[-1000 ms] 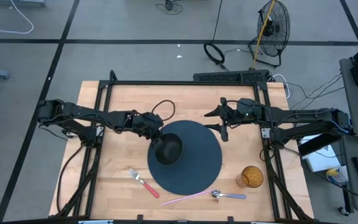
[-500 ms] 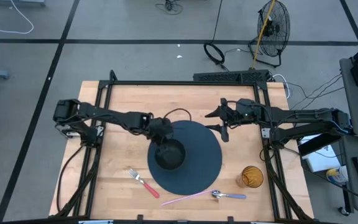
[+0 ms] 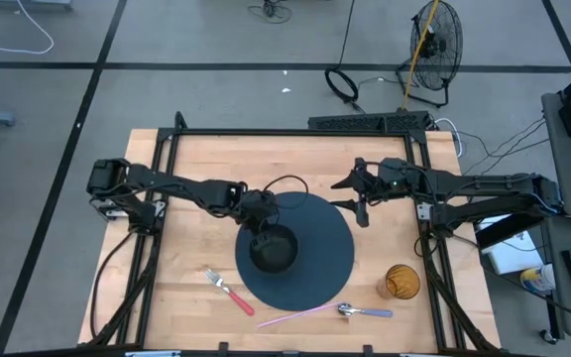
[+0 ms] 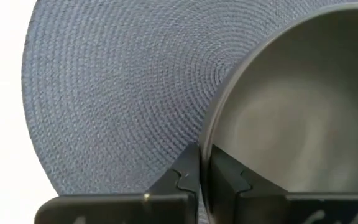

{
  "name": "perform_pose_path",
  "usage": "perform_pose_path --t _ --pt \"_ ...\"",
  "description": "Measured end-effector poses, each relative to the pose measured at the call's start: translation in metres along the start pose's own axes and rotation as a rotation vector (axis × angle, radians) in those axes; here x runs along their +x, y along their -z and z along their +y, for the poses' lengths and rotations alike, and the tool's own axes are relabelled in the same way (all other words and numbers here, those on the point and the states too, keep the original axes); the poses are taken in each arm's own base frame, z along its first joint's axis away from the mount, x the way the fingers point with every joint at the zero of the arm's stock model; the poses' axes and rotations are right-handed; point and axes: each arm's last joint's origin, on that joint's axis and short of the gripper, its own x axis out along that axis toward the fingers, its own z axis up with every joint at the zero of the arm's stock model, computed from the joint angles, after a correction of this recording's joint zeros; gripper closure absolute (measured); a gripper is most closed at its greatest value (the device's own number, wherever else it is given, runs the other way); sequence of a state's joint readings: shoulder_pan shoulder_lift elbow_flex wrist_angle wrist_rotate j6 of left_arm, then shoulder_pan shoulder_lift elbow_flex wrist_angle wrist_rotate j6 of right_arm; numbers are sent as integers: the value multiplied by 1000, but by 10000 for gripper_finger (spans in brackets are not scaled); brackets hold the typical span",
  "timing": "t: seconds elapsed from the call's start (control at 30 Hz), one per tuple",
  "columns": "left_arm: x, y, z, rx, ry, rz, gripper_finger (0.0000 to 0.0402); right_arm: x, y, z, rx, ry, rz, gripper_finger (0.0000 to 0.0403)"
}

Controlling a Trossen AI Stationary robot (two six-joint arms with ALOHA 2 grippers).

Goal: Pick & Place Utensil
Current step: Put the black bowl on the middle left of the blue mat

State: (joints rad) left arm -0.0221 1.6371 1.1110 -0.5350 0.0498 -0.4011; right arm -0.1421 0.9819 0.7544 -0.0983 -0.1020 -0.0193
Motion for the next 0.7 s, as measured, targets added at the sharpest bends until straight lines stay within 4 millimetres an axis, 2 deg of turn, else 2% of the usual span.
perform_pose_path --t 0.13,0.43,0.7 --pt "6 -1 0 0 -2 -1 369 0 0 0 7 0 -2 193" --pt "13 1 1 24 9 28 395 0 1 0 9 0 12 193" --pt "16 2 1 22 9 42 354 0 1 0 9 0 11 193"
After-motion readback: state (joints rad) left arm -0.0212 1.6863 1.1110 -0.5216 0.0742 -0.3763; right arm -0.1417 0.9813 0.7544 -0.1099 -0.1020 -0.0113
